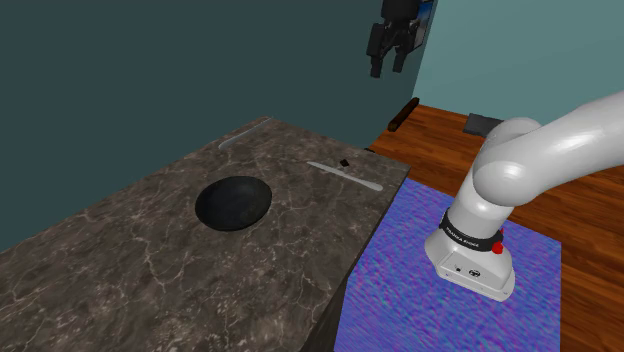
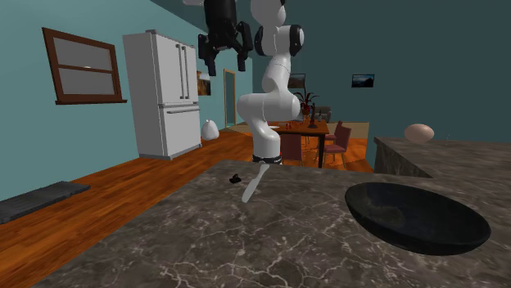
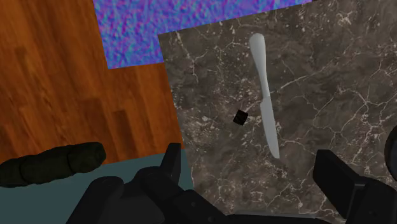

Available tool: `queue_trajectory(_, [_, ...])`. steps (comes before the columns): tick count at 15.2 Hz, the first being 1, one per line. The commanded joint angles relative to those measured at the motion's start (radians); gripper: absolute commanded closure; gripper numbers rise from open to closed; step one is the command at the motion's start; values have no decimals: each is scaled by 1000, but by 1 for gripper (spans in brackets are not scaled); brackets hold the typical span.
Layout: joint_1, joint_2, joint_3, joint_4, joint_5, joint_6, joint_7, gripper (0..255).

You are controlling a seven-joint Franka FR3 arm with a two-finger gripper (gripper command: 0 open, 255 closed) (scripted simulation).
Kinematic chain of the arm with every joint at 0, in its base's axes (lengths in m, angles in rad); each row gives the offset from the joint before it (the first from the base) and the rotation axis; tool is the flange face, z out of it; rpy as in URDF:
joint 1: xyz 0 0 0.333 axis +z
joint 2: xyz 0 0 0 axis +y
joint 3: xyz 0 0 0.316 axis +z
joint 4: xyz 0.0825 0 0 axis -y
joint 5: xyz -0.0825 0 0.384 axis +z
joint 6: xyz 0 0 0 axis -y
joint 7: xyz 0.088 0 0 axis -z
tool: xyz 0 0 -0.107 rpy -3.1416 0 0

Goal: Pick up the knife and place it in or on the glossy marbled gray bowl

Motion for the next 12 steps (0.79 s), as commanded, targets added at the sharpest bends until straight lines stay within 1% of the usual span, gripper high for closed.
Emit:
queue_trajectory(1, [0, 0, 0, 0, 0, 0, 0, 0])
queue_trajectory(7, [43, -8, 46, -192, 20, 187, -13, 0])
queue_trajectory(12, [85, 26, 86, -326, 40, 358, -23, 0])
